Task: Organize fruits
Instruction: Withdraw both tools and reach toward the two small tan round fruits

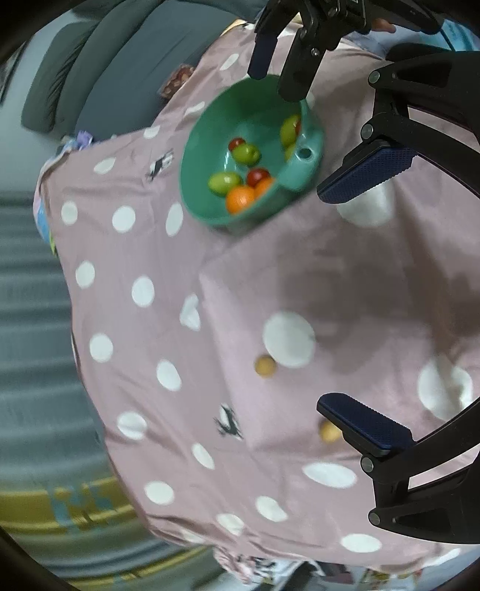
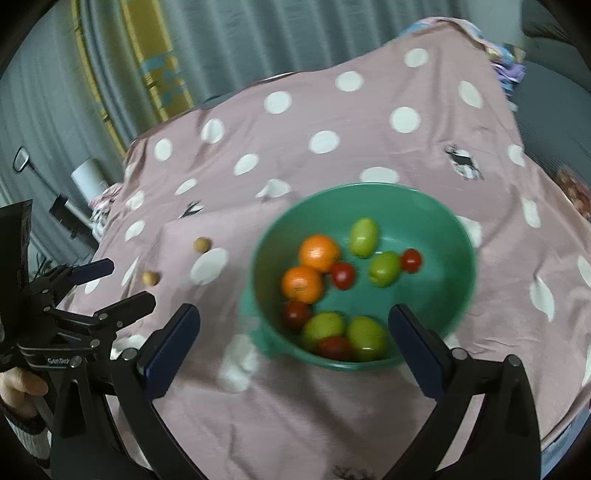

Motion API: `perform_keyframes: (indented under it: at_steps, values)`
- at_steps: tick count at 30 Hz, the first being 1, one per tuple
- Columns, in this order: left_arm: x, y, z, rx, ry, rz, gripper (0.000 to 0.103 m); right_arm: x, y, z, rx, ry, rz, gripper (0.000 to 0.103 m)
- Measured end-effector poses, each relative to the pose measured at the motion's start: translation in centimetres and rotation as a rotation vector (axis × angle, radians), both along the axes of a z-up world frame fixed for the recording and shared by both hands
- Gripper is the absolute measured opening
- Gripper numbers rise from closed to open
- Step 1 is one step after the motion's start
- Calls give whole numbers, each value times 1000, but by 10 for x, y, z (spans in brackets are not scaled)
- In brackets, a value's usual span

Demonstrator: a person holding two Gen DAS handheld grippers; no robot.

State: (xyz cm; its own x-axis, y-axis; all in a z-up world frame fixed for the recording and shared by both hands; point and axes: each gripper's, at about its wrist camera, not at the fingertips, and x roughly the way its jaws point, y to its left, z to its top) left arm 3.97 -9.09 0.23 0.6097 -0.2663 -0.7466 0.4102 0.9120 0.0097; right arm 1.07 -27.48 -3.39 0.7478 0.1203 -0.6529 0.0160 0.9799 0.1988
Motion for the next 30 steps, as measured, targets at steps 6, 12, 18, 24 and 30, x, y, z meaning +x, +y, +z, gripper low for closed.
perform_keyframes:
  at_steps: [6, 12, 18, 24, 30]
  values:
    - [-6, 51, -15, -30, 44, 96, 102, 12, 34, -2, -22, 22, 86, 103]
    - [-12, 100, -29, -65, 84, 164, 102, 31, 71, -12, -30, 69, 181, 103]
    - [-13, 131, -37, -129, 102, 180, 102, 49, 102, -24, -29, 117, 259, 103]
    - [-6, 138, -39, -145, 95, 157, 102, 64, 118, -28, -32, 134, 292, 102]
    - [14, 134, -36, -132, 79, 82, 102, 91, 123, -31, 29, 151, 327, 98]
